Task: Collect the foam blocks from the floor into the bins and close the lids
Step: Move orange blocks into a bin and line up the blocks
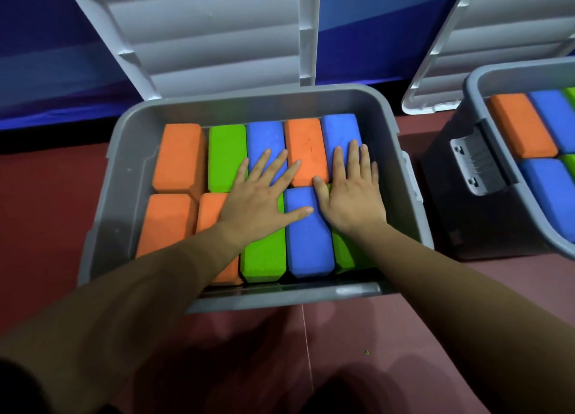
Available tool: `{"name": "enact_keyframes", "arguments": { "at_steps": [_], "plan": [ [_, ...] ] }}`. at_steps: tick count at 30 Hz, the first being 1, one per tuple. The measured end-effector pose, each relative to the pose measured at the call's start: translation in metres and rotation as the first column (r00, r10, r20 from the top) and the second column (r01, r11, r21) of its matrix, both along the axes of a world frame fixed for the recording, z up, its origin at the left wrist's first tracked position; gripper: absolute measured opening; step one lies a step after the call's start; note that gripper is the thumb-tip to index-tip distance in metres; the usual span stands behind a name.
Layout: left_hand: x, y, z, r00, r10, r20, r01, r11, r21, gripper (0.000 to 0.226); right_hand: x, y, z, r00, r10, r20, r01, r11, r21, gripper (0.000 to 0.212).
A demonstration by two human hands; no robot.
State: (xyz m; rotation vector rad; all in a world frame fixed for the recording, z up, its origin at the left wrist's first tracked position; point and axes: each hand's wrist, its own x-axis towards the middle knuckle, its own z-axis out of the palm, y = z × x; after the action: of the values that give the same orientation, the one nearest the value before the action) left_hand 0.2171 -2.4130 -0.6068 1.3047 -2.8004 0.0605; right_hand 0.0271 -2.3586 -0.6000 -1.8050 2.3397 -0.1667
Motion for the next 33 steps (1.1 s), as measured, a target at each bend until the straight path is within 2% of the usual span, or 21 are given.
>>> {"name": "enact_keyframes", "arguments": {
  "at_steps": [4,9,12,15,20,25,28,33],
  "plan": [
    [0.003,0.001,0.001,0.999,0.001,-0.036,-0.001,1.000,0.013,0.085,0.001,0.003,-0.001,1.000,0.013,-0.020,-0.013,1.000,0.001,0.074],
    [0.046,-0.011,0.015,0.973,0.010,-0.231,-0.017,0.999,-0.029,0.071,-0.004,0.001,-0.004,1.000,0.002,-0.012,-0.002,1.000,-0.015,0.075],
    [0.098,-0.037,0.026,0.971,0.190,-0.143,-0.203,0.976,-0.078,0.073,0.006,0.001,-0.003,1.000,0.005,-0.007,-0.005,0.999,-0.033,0.076],
    [0.113,-0.037,0.012,0.950,0.310,-0.020,-0.311,0.950,-0.024,0.080,0.004,0.002,-0.001,1.000,0.019,-0.004,-0.019,0.999,-0.027,0.075],
    [0.099,-0.036,0.003,0.953,0.301,0.023,-0.301,0.954,0.011,0.080,-0.001,0.002,-0.004,0.998,0.032,-0.045,-0.034,0.999,-0.039,0.079],
    [0.122,-0.040,0.001,0.972,0.233,-0.036,-0.232,0.972,0.026,0.076,0.002,0.001,-0.002,0.999,0.027,-0.024,-0.028,0.999,-0.041,0.078],
    [0.121,-0.037,-0.001,0.970,0.242,0.016,-0.242,0.970,-0.022,0.076,0.010,-0.002,-0.002,0.999,0.032,-0.016,-0.033,0.999,-0.032,0.076],
    [0.112,-0.034,0.007,0.964,0.259,0.061,-0.262,0.964,0.036,0.079,0.008,-0.001,0.000,0.999,0.036,-0.011,-0.036,0.999,-0.009,0.076]
  ]
}}
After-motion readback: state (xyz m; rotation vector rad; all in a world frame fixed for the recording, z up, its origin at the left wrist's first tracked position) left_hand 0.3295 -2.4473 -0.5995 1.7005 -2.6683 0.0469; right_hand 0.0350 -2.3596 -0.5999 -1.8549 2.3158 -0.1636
